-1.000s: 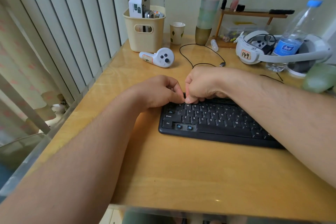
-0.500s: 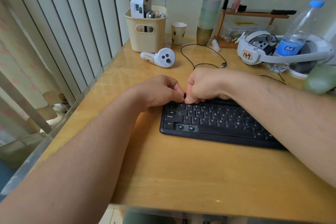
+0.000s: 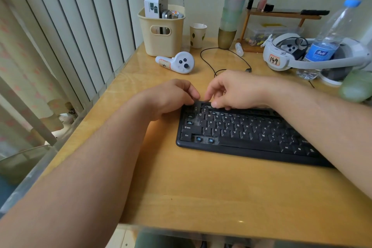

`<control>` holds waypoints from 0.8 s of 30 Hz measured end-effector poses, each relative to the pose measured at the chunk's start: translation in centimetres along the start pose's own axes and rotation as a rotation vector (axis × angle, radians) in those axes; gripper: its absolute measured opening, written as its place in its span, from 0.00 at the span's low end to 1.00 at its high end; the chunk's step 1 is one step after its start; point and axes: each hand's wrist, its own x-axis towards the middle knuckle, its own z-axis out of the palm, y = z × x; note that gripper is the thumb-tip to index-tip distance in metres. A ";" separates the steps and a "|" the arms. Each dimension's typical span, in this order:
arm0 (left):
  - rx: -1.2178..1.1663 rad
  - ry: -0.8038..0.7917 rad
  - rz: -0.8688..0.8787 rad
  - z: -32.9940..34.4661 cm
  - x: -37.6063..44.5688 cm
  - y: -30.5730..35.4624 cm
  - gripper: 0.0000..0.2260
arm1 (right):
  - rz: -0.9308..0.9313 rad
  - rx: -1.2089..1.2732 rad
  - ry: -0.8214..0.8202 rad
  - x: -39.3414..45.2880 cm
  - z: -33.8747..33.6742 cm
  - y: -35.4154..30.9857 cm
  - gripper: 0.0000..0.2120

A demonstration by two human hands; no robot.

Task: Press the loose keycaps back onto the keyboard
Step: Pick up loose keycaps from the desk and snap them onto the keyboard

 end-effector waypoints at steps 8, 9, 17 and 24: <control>0.064 -0.054 0.038 0.0 -0.2 -0.1 0.06 | -0.091 -0.279 0.111 -1.6 1.7 -1.5 0.06; 0.074 -0.068 0.048 0.0 -0.3 0.0 0.06 | -0.086 -0.279 0.128 -1.7 2.0 -1.6 0.05; 0.126 -0.117 0.097 0.1 -0.8 0.2 0.05 | -0.003 -0.195 0.188 -1.2 2.5 -2.0 0.04; 0.115 -0.121 0.098 0.0 -0.6 0.1 0.02 | 0.024 -0.131 0.197 -1.0 2.4 -1.7 0.05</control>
